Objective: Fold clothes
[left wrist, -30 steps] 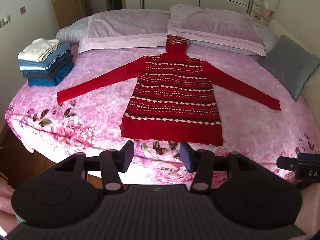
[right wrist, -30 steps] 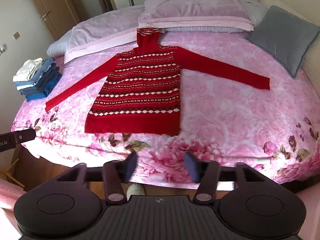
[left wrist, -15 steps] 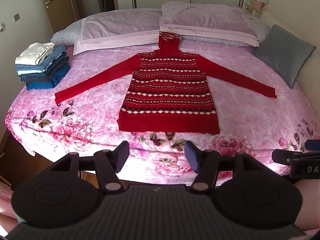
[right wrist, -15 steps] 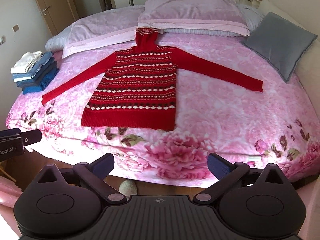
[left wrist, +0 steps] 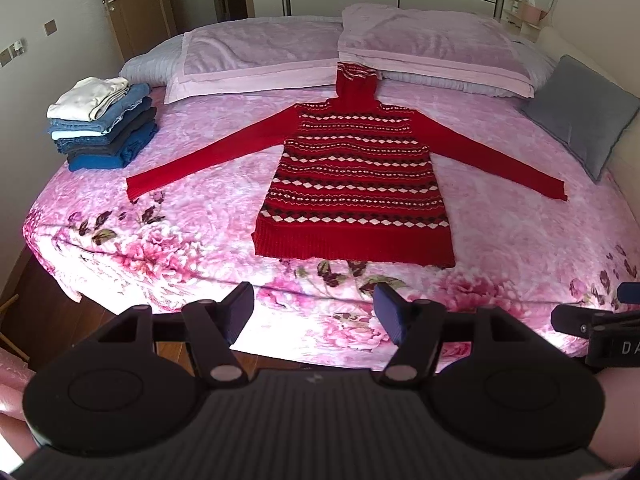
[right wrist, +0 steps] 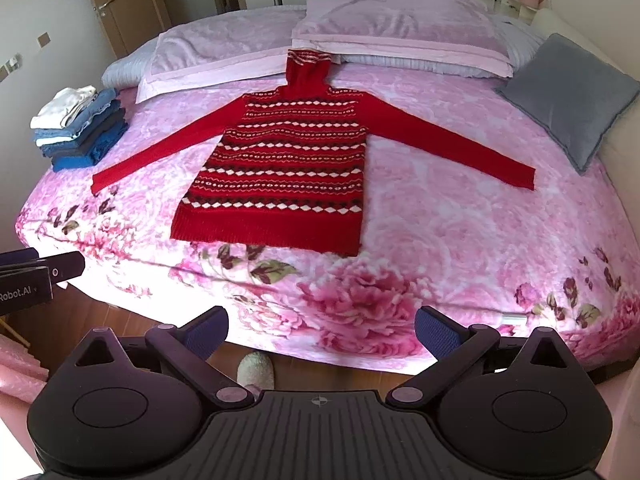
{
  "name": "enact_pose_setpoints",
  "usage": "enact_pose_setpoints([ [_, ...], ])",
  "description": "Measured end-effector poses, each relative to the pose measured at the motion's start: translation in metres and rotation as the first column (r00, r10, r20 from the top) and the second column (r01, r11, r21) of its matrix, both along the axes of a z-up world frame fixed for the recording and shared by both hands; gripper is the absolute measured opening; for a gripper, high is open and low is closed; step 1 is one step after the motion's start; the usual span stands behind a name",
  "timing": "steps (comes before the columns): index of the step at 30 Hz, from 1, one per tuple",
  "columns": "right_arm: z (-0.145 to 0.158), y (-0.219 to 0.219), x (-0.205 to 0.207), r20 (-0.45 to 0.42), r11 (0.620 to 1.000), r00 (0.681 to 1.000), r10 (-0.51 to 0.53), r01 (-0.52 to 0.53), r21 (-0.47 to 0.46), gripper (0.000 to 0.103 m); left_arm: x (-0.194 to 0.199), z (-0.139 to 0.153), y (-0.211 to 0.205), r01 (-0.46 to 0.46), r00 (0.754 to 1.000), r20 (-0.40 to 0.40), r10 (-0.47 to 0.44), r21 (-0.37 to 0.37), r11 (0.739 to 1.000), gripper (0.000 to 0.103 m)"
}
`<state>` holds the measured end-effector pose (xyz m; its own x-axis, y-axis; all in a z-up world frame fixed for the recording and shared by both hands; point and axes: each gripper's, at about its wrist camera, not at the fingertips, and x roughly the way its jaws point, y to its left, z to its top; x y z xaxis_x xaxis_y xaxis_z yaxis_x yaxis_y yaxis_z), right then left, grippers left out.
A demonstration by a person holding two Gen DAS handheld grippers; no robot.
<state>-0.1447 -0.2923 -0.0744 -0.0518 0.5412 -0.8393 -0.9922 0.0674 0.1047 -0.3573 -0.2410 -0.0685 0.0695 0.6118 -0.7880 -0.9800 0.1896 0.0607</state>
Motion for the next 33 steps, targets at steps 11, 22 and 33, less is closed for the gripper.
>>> enact_pose_setpoints([
  [11,-0.002,0.008,0.004,-0.004,1.0,1.0,0.005,-0.005,-0.004,0.102,0.008,0.001,0.006,0.0,1.0,-0.006,0.0,0.004,1.0,0.063],
  [22,-0.003,0.03,0.011,-0.002,1.0,1.0,0.017,-0.017,0.003,0.102,0.013,-0.006,0.031,-0.016,1.0,0.016,0.016,-0.009,1.0,0.064],
  [33,-0.008,0.093,0.045,-0.072,0.994,0.997,-0.036,0.043,0.102,0.102,-0.029,-0.029,0.138,-0.208,0.948,0.239,0.208,-0.029,0.978,0.064],
])
